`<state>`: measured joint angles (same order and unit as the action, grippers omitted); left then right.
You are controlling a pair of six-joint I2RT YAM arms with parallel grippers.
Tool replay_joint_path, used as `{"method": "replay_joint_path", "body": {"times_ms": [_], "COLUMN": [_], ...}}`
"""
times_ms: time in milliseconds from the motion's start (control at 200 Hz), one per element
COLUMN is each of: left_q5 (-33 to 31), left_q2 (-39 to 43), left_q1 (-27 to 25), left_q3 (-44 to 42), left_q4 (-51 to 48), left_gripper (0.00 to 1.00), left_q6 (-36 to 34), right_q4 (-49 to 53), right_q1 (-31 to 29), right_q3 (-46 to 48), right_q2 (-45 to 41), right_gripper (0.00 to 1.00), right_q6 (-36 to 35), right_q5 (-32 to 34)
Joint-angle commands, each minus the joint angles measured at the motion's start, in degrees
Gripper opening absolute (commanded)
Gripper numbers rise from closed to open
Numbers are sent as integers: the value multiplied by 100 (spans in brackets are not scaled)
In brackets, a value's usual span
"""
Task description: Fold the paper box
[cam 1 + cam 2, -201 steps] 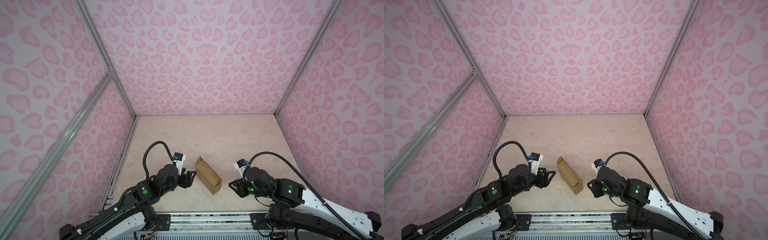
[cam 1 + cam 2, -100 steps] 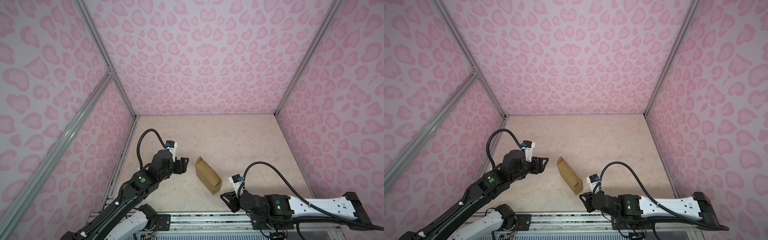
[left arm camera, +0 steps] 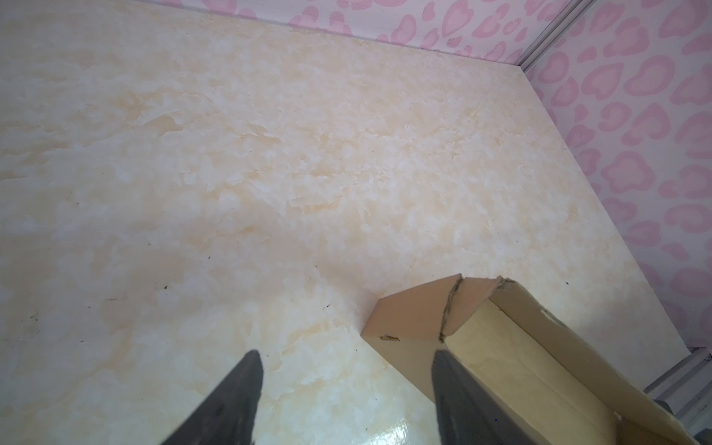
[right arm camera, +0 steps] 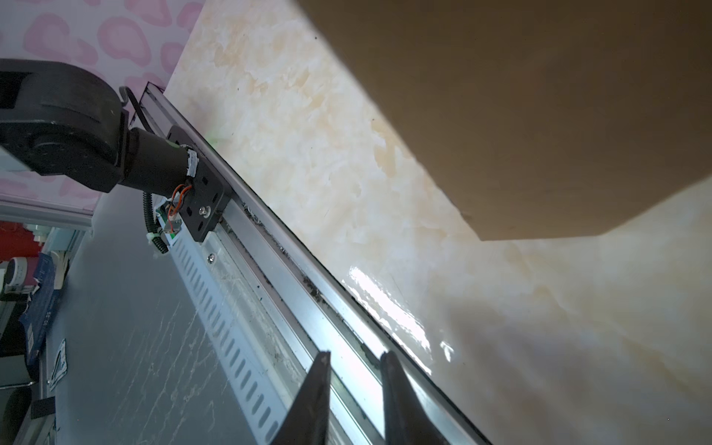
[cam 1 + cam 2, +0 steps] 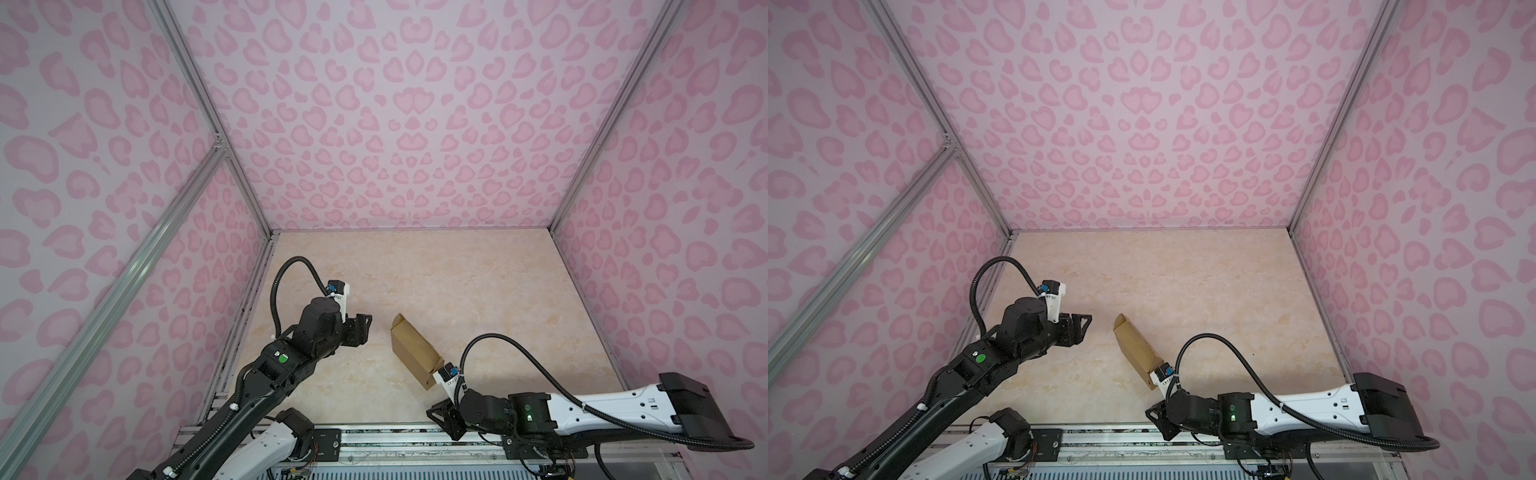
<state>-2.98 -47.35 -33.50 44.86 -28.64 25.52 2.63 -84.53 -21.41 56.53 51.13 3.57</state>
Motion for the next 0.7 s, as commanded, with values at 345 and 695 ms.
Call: {"method": "replay_joint_path", "body": {"times_ms": [345,695], "left_q5": [88,1034], "left_q2": [-59,78], "left_q1": [8,-105], "left_q3": [-43,-990], "left_q4": [57,945], "left_gripper": [72,71], "left_q6": [70,879], "right_q4": [131,1453], "right_q1": [-122,-10], "right_q3": [296,-1024], "right_q2": [-1008,-2039], "right_gripper": [24,28], "right_q6": [-135,-575], "right_q5": [1306,2416]}}
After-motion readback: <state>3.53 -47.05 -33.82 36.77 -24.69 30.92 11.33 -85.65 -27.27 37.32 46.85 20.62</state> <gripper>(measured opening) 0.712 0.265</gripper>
